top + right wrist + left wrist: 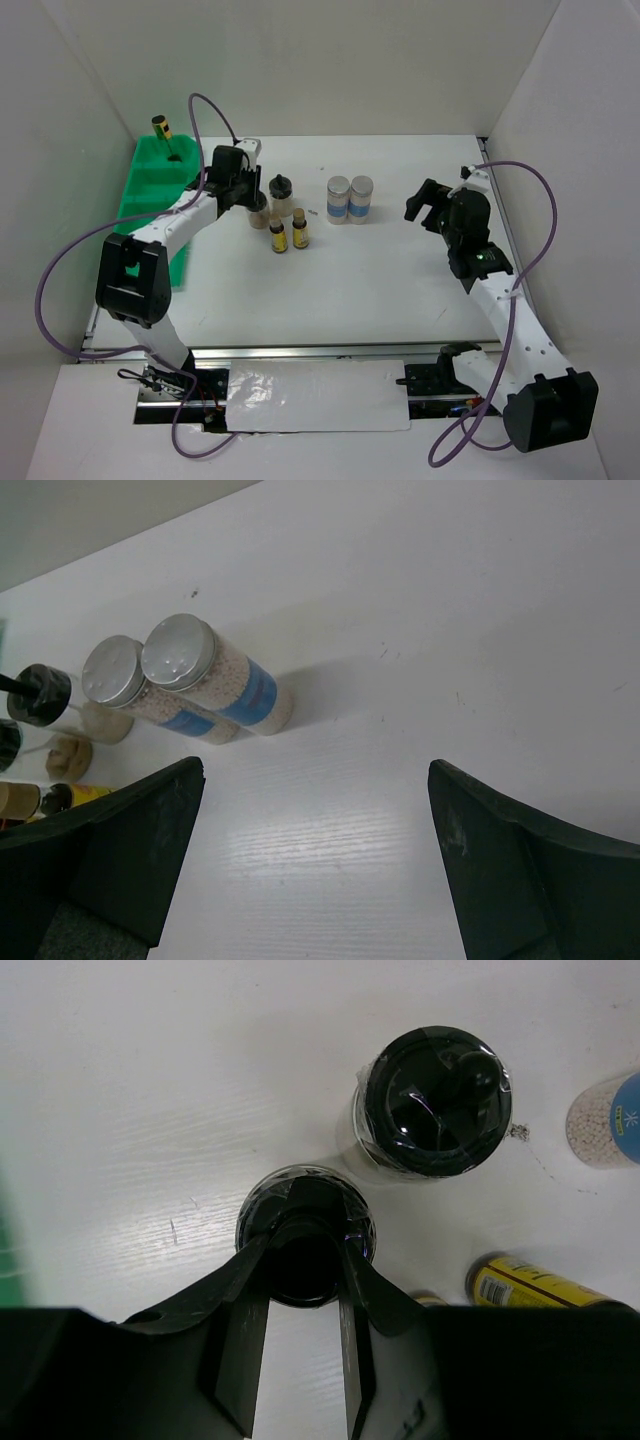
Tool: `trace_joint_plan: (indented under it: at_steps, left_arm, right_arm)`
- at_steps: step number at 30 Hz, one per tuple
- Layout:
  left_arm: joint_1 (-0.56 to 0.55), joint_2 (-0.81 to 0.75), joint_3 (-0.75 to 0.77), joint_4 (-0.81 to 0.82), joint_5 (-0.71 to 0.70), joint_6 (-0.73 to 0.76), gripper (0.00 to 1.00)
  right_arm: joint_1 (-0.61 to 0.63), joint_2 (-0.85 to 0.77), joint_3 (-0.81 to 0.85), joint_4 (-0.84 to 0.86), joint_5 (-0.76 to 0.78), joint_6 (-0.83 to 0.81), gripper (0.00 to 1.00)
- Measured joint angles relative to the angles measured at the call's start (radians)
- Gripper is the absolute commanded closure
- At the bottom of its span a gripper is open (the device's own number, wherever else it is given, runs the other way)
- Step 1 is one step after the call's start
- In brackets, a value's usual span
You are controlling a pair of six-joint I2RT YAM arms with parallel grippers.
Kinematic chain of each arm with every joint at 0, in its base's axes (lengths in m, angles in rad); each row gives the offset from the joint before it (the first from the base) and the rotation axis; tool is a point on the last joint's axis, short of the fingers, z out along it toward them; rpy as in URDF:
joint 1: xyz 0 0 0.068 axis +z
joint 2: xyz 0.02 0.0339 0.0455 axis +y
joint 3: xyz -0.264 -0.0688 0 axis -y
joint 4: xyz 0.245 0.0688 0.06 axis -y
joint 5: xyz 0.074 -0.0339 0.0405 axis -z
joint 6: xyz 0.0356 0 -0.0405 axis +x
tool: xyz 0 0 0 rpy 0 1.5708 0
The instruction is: Organize the condiment bottles
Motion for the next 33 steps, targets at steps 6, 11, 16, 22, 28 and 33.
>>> trace_joint_plan:
  at_steps: [6, 11, 16, 22, 28, 33]
  left_arm:
    - [0.064, 0.001, 0.061, -0.048, -0.005, -0.027, 0.68]
    - [0.218, -0.008, 0.152, -0.08, -0.014, -0.036, 0.68]
    - [0.362, -0.018, 0.237, -0.126, -0.047, -0.058, 0.68]
    - [0.484, -0.015, 0.291, -0.164, -0.075, -0.087, 0.68]
    - [0.534, 0.035, 0.349, -0.139, -0.119, -0.11, 0.66]
    - [0.547, 0.102, 0.363, -0.122, -0.152, -0.134, 0.66]
  right_arm:
    - [0.0, 0.011, 0.0, 0.0, 0.0, 0.0, 0.0]
    - [0.0, 0.02, 0.0, 0.003, 0.0, 0.001, 0.0]
    - [0.0, 0.059, 0.0, 0.005, 0.0, 0.003, 0.0]
    - [0.0, 0.1, 0.0, 0.021, 0.0, 0.004, 0.0]
    - [0.0, 0.167, 0.0, 0.036, -0.001, 0.009, 0.0]
    - [0.0, 0.22, 0.0, 0.052, 0.0, 0.026, 0.0]
